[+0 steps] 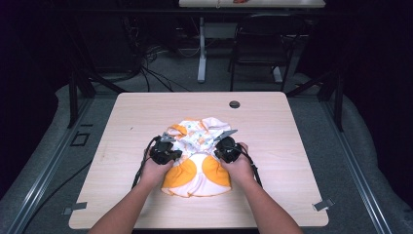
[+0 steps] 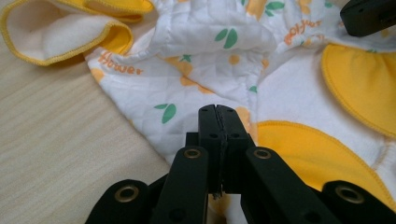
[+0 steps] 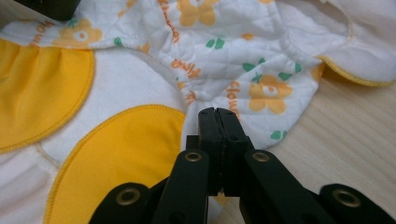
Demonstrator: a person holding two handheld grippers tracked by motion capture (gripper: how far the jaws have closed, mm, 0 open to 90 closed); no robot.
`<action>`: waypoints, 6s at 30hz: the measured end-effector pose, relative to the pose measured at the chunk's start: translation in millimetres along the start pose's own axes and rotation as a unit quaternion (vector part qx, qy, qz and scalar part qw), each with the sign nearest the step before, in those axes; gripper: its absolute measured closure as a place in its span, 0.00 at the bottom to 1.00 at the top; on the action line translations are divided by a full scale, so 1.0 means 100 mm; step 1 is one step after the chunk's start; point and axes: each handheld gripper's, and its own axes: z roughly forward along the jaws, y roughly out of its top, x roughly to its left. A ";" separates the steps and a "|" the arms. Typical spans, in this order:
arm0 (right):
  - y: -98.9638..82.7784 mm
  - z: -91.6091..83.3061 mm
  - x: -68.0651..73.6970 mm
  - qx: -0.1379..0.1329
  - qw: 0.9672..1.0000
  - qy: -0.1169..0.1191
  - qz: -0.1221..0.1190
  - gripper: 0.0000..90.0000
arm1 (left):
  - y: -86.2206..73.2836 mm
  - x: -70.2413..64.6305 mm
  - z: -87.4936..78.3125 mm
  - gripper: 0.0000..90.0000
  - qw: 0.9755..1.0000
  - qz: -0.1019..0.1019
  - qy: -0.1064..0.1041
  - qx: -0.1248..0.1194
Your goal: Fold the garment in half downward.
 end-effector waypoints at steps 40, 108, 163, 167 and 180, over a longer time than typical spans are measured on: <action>-0.49 -0.30 0.41 0.019 0.995 0.081 -0.054 1.00 | -0.53 -0.28 -0.41 1.00 0.996 0.049 -0.070 0.024; 0.44 0.25 -0.29 0.027 1.000 0.006 0.003 0.72 | 0.28 0.40 0.05 0.66 0.999 -0.023 0.011 0.023; 0.56 -0.19 -0.30 -0.013 1.000 0.021 -0.012 0.97 | 0.59 0.32 -0.26 0.94 1.000 0.008 -0.005 -0.004; 0.66 -0.31 -0.29 -0.016 0.999 0.014 -0.033 0.97 | 0.65 0.33 -0.36 0.95 1.000 0.010 -0.001 -0.019; 0.88 -0.64 -0.26 -0.071 0.996 -0.007 -0.054 0.97 | 0.85 0.34 -0.66 0.95 0.997 0.033 0.009 -0.067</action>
